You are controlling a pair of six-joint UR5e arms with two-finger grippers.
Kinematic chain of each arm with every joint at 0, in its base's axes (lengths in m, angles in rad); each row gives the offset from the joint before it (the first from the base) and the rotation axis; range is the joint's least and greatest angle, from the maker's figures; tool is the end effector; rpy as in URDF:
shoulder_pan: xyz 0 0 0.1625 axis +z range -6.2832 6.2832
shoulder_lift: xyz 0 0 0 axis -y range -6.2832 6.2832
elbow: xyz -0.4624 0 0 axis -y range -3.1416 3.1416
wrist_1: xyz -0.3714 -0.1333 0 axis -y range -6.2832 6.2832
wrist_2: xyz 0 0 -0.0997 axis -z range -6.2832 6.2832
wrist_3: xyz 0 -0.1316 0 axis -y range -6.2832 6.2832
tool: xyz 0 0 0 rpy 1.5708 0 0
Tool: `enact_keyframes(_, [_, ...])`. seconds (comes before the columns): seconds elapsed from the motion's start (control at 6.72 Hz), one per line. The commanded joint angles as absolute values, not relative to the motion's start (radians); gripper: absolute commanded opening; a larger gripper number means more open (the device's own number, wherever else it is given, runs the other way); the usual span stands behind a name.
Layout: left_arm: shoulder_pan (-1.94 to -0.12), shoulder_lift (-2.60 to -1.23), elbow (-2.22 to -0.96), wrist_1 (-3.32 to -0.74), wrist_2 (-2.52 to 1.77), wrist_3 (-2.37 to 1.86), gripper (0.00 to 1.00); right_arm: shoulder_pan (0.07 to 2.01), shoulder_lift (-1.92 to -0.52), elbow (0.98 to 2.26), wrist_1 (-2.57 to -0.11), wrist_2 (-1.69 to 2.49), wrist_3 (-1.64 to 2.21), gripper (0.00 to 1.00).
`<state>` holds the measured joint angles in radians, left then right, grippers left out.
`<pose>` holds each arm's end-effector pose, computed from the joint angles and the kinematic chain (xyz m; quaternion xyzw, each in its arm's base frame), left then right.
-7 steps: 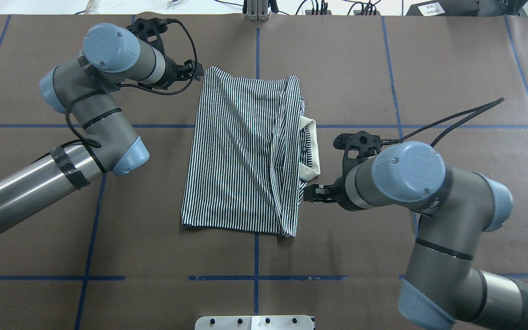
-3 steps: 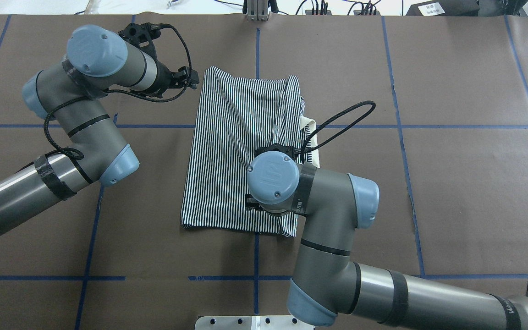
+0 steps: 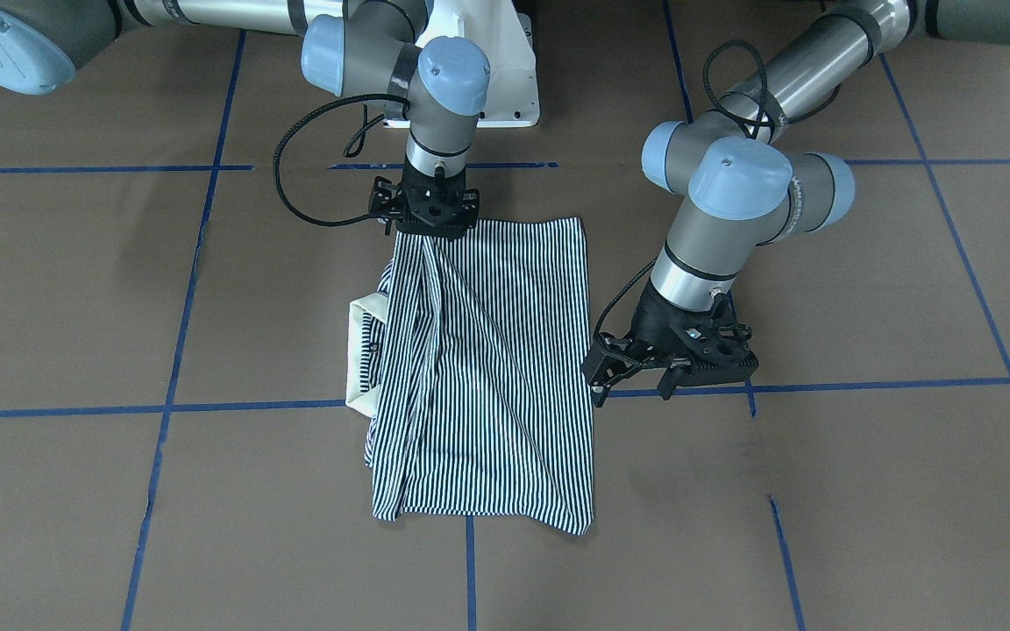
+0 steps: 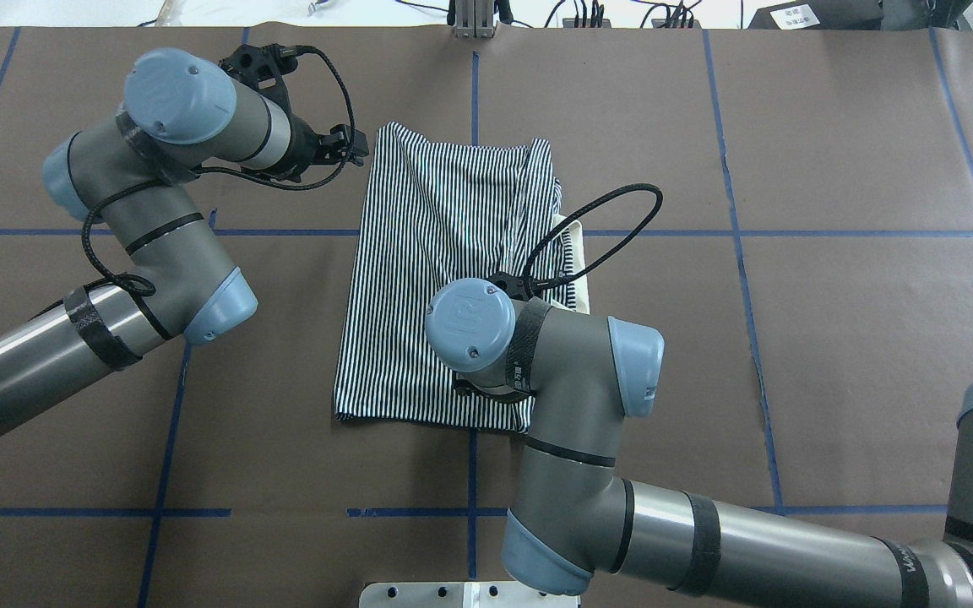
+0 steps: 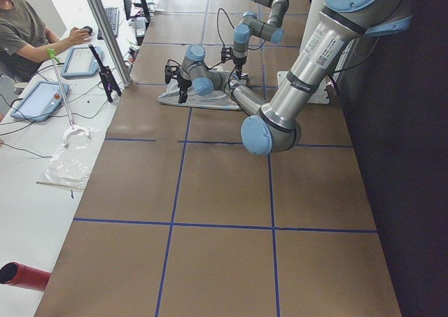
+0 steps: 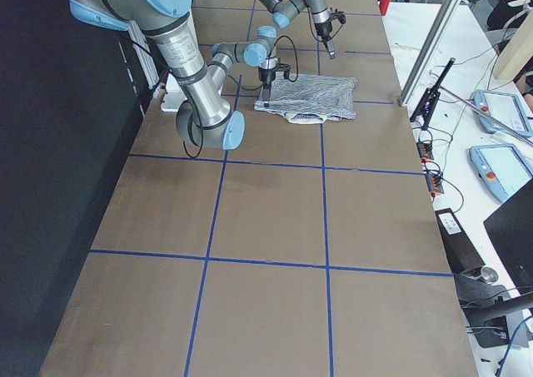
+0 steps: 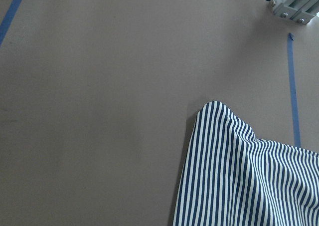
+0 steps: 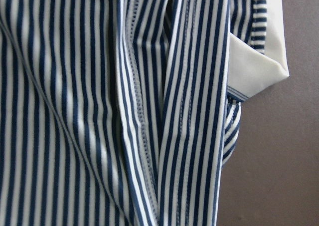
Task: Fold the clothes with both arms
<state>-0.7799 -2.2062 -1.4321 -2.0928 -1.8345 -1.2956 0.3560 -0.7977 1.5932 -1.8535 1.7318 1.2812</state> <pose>0.4717 -0.6058 0.3394 0.1442 0.4754 -0.1540 0.8541 -0.6484 -0.3608 0.2925 0.0064 -0.2644 0.0116 0.9643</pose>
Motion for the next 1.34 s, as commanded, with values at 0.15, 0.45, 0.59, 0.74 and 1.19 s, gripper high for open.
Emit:
enact_keyframes(0.15, [-0.779, -2.206, -1.431, -2.095, -1.833, -1.296, 1.0, 0.356, -0.828, 1.6, -1.931, 1.738, 1.241, 1.0])
enact_keyframes(0.45, [-0.775, -2.207, -1.431, -2.097, -1.835, -1.301, 1.0, 0.359, -0.877, 1.731, -2.094, 1.736, 1.148, 1.0])
enact_keyframes(0.59, [-0.77, -2.207, -1.431, -2.097, -1.833, -1.302, 1.0, 0.362, -0.944, 1.808, -2.129, 1.735, 1.126, 1.0])
enact_keyframes(0.74, [-0.77, -2.209, -1.431, -2.097, -1.833, -1.304, 1.0, 0.361, -0.994, 1.819, -2.126, 1.724, 1.126, 1.0])
enact_keyframes(1.19, [-0.77, -2.21, -1.434, -2.097, -1.835, -1.299, 1.0, 0.489, -0.939, 1.862, -2.006, 1.735, 1.045, 1.0])
